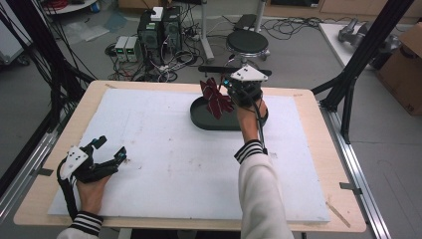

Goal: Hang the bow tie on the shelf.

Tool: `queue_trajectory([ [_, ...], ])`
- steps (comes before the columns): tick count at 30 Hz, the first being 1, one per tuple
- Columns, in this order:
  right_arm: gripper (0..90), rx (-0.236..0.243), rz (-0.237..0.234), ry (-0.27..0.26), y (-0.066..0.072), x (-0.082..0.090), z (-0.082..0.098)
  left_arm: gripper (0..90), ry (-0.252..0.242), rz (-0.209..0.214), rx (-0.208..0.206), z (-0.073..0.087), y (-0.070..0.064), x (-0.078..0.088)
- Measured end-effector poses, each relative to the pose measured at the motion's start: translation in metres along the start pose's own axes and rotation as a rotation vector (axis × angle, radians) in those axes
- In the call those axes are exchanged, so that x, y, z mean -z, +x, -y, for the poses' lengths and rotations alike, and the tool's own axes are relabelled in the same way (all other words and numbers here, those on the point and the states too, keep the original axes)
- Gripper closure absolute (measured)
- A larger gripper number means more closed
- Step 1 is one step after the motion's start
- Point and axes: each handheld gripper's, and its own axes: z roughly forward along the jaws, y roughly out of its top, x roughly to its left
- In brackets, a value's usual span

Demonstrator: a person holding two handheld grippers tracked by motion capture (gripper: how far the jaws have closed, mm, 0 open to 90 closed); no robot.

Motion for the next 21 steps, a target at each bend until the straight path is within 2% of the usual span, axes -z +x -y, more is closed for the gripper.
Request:
queue_trajectory([
  [4, 88.5, -0.003, 0.019, 0.009, -0.002, -0.009, -0.003, 14.9, 0.001, 0.004, 0.002, 0.0, 0.0, 0.0],
  [7, 88.5, 0.015, 0.036, 0.025, -0.004, -0.015, -0.003, 14.9, -0.001, 0.003, 0.003, 0.0, 0.0, 0.001],
  [10, 88.5, 0.005, 0.046, 0.027, -0.006, -0.018, -0.005, 14.9, -0.004, 0.003, 0.004, 0.0, 0.0, 0.001],
  [13, 88.5, 0.023, 0.056, 0.025, -0.007, -0.021, -0.008, 14.9, -0.004, 0.003, 0.005, 0.0, 0.0, 0.001],
  [21, 88.5, -0.005, 0.068, 0.026, -0.015, -0.028, -0.003, 14.8, -0.006, -0.002, 0.009, 0.0, 0.001, 0.001],
])
